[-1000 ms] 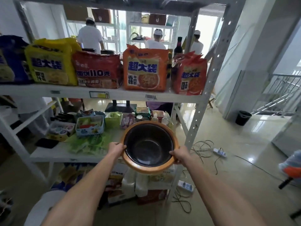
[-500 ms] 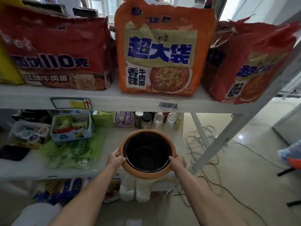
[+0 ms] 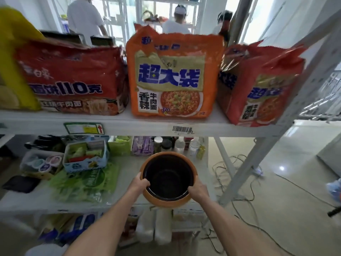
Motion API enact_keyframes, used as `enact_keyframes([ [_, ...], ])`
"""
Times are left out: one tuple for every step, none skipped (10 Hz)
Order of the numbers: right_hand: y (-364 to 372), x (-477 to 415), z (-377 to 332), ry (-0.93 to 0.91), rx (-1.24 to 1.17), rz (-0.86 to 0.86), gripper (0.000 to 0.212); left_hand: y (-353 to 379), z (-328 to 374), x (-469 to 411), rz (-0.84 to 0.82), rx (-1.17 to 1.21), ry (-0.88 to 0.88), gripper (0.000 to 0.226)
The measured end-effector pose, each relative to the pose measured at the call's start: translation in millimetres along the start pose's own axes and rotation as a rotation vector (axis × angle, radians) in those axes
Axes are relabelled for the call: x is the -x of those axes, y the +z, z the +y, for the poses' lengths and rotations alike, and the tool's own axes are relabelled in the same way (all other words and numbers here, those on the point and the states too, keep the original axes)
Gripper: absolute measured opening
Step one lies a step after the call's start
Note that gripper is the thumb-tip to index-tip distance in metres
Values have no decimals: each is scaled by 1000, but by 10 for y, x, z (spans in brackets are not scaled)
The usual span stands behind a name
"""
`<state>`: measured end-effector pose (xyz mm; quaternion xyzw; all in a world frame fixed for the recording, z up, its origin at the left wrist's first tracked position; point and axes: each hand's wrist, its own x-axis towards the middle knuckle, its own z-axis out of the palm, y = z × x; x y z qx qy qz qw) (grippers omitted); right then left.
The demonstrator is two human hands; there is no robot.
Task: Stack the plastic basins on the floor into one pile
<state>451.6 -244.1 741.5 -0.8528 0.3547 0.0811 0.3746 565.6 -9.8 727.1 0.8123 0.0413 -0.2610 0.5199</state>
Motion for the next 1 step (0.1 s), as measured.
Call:
enact_keyframes([
  [-206, 104, 3, -69, 152, -35, 35, -28, -46, -162, 1, -242, 61, 64],
])
